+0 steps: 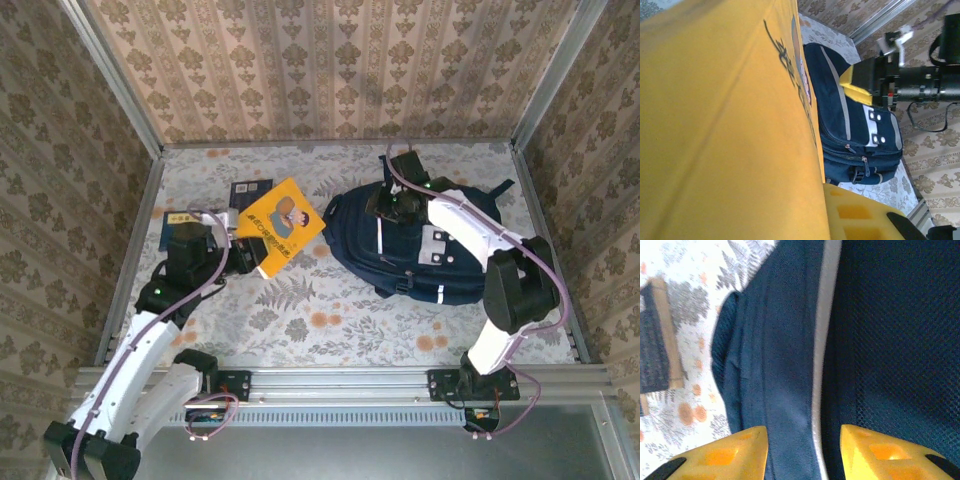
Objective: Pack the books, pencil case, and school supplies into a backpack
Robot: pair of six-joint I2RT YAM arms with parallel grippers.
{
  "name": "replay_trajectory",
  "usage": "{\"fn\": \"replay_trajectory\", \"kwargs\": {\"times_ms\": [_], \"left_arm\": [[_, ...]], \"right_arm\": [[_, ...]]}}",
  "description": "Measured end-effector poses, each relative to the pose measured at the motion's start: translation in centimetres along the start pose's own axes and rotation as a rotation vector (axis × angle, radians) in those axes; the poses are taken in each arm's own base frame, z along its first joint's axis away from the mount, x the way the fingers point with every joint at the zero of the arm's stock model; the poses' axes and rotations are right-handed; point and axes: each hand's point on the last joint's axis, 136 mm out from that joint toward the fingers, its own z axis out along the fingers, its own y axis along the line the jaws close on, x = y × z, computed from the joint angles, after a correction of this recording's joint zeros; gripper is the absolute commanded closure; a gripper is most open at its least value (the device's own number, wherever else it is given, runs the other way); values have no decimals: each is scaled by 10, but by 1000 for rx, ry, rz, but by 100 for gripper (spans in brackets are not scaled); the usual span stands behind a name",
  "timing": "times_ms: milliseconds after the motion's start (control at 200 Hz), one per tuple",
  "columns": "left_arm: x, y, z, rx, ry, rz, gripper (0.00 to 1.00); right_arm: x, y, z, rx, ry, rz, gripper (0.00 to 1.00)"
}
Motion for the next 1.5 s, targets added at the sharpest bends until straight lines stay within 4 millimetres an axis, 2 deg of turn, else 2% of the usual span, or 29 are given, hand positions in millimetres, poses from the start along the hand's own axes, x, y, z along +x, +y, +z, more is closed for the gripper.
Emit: {"fn": "replay_trajectory", "kwargs": {"times_ms": [95,160,400,550,625,690,910,1055,1140,1325,1505], "left_arm": [[0,-3,-2,14,-1,13,100],[0,-5,-3,23,0,20,100],[4,-4,-3,20,17,18,100],[8,-1,-5,7,27,9,100],[9,2,-6,-7,27,2,100],[10,5,-6,-20,31,-3,100],[12,11,0,-44,63,-28,100],[17,15,13,-31,114,-74,100],[17,13,21,-6,133,-104,100],[15,-6,35,120,141,-158,100],[30,-27,53,227,220,-188,100]], "right_arm": [[4,-3,4,14,25,4,60],[5,-2,7,9,39,6,66],[9,4,25,-23,105,-52,100],[13,7,23,-59,131,-110,100],[15,8,14,-86,123,-143,100],[21,9,-3,-114,111,-169,100],[33,20,-82,-284,12,-225,100],[29,28,-123,-446,-46,-210,100],[25,32,-133,-517,-51,-202,100],[32,38,-135,-610,-15,-188,100],[32,40,-145,-680,-28,-162,100]]}}
